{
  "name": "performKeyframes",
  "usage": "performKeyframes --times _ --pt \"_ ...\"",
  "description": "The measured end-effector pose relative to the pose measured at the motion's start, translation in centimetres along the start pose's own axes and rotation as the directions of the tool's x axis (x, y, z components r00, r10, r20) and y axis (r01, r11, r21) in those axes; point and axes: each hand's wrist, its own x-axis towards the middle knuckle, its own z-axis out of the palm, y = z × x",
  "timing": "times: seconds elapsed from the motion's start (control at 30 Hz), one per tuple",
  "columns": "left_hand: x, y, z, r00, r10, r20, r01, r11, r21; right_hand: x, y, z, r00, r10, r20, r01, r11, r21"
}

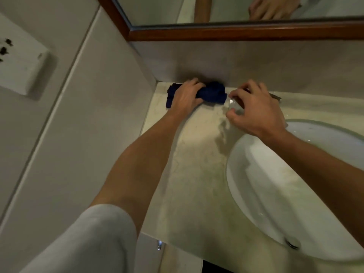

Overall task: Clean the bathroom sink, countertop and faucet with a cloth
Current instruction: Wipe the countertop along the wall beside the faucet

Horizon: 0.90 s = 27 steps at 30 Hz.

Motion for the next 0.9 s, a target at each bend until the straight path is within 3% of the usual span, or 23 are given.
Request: performKeyframes --times 0.2,0.33,0.43,0.57,0.67,0.8,0.9 --pt "-3.0 1.2 0.9 0.997 -0.058 -0.055 0.059 0.998 0.004 0.0 -0.1 0.1 1.0 0.006 0.005 -0.006 1.0 -0.003" --pt "-7.7 5.9 2.3 0.971 -0.226 -0.078 0.226 0.974 -0.003 -0.1 -0.3 0.1 1.0 0.011 -0.026 -0.01 1.0 0.014" --pt "-11.1 12.1 4.4 0.91 -0.398 -0.114 0.389 0.917 -0.095 -0.3 -0.4 0.0 0.999 0.017 -0.032 -0.016 1.0 0.013" --pt "-13.3 20.7 6.3 0.81 -0.586 0.027 0.573 0.78 -0.254 -0.4 -0.5 -0.1 0.999 0.004 -0.037 -0.004 1.0 0.008" --pt "-13.9 23.4 6.1 0.757 -0.639 0.133 0.616 0.632 -0.47 -0.5 -0.5 -0.2 0.999 -0.008 -0.051 0.009 1.0 0.017" --pt "-14.9 20.7 3.1 0.688 -0.672 0.274 0.609 0.329 -0.722 -0.6 -0.3 -0.2 0.999 -0.014 -0.051 0.015 1.0 0.023" --pt "-15.1 15.2 -1.0 0.705 -0.694 0.143 0.495 0.338 -0.8 -0.5 -0.5 -0.3 0.999 -0.002 -0.046 0.003 1.0 0.023"
